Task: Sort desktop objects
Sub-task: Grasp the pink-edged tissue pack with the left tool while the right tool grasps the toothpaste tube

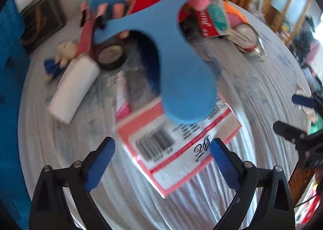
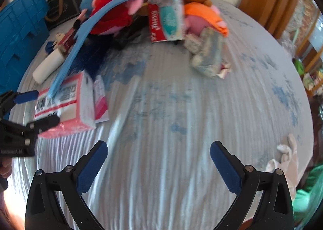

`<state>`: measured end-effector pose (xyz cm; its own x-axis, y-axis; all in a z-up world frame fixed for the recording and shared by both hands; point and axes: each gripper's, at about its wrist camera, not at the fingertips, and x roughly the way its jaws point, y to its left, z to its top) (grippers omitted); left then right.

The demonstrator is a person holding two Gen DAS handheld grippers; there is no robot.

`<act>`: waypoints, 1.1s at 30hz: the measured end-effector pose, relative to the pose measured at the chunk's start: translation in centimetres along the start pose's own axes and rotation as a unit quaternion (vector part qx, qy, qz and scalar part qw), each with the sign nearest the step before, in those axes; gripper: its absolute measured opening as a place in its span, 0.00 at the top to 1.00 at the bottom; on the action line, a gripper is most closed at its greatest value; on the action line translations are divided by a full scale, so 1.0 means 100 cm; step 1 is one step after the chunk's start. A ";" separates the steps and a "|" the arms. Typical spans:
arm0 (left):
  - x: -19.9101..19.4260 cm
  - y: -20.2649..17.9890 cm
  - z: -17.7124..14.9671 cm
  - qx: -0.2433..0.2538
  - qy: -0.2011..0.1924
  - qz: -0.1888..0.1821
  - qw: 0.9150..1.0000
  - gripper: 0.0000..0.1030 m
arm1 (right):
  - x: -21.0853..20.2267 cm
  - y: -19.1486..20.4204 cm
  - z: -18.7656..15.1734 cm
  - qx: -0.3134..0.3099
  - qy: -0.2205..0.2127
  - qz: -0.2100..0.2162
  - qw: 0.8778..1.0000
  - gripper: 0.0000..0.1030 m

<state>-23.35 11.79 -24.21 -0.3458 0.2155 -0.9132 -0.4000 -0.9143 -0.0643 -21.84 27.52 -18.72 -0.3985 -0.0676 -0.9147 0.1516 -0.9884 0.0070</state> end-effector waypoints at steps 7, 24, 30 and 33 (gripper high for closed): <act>-0.014 0.074 -0.037 -0.115 0.013 0.103 0.988 0.08 | 0.021 0.039 0.019 -0.029 0.009 0.021 0.999 0.00; -0.022 0.085 -0.031 -0.204 -0.017 0.109 0.973 0.14 | 0.058 0.099 0.088 -0.096 -0.018 0.078 0.992 0.47; -0.056 0.095 -0.038 -0.244 -0.037 0.118 0.962 0.14 | 0.045 0.145 0.059 -0.152 -0.003 0.183 0.971 0.46; -0.063 0.077 -0.033 -0.237 -0.047 0.099 0.965 0.14 | 0.036 0.130 0.057 -0.118 -0.008 0.182 0.976 0.29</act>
<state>-21.50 2.26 -20.26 -0.4600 0.0302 -0.8874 0.1079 -0.9901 -0.0896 -26.44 13.71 -19.61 -0.2929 -0.4128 -0.8624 0.4895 -0.8396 0.2356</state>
